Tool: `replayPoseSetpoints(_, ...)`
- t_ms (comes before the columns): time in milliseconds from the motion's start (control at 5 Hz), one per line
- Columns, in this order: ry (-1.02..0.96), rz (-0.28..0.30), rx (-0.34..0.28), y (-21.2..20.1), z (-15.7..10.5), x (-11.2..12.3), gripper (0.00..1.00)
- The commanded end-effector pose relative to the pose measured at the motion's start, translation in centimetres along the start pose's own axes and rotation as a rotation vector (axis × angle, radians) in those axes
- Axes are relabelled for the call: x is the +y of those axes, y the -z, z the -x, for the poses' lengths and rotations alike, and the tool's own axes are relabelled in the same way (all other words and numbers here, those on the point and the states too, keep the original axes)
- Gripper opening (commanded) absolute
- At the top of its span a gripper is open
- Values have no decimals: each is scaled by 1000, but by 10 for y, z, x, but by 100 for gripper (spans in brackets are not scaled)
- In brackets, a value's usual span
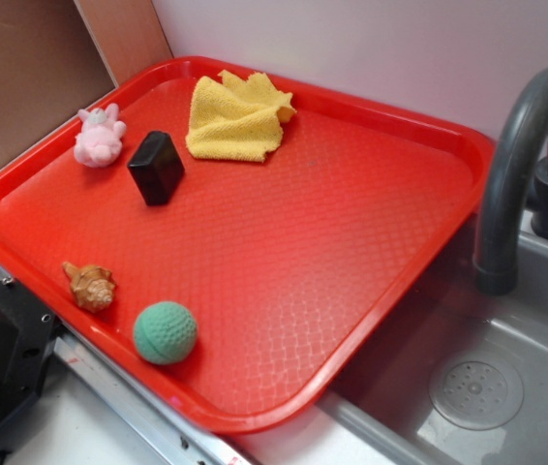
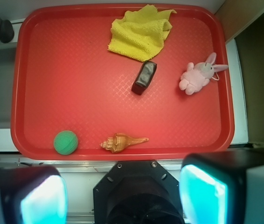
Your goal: Grab the pink bunny.
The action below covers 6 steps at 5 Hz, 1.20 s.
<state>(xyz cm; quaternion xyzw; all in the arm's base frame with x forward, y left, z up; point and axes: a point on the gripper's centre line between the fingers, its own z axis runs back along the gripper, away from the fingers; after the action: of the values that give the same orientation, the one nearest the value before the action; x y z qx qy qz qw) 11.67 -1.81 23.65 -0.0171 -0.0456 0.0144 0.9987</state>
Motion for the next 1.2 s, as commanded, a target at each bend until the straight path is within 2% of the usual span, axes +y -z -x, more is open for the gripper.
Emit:
replayPoseSetpoints(0, 0, 0, 0, 0, 0, 0, 100)
replayPoseSetpoints(200, -245, -33, -81, 1, -11, 21, 100)
replayPoseSetpoints(400, -493, -19, -195, 16, -18, 41, 100)
replayPoseSetpoints(600, -735, -66, -275, 34, -19, 65, 100)
replayPoseSetpoints(800, -962, -113, -286, 51, -22, 87, 100)
replayPoseSetpoints(1000, -1109, -159, -358, 75, -35, 113, 100)
